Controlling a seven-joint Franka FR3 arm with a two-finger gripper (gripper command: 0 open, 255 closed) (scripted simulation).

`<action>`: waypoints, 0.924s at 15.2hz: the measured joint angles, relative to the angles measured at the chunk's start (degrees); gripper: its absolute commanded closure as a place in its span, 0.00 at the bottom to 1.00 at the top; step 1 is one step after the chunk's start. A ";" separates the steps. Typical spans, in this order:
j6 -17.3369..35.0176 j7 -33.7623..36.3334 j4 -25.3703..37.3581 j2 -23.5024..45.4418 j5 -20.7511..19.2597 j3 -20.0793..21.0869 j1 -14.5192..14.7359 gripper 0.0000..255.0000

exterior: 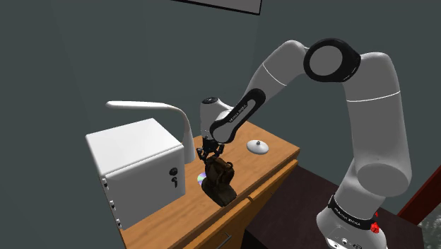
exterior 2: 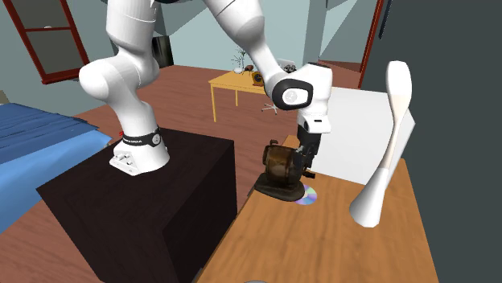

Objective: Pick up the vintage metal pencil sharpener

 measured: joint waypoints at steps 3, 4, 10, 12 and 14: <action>0.02 0.00 0.03 0.01 -0.01 -0.01 0.00 1.00; 0.01 0.00 0.02 0.00 -0.01 -0.01 0.00 1.00; -1.64 -0.72 -0.30 -1.81 0.76 0.51 -0.42 1.00; -2.77 -1.13 -0.17 -2.83 1.24 0.83 -0.61 1.00; -3.93 -1.40 -0.36 -4.21 1.76 1.19 -0.72 1.00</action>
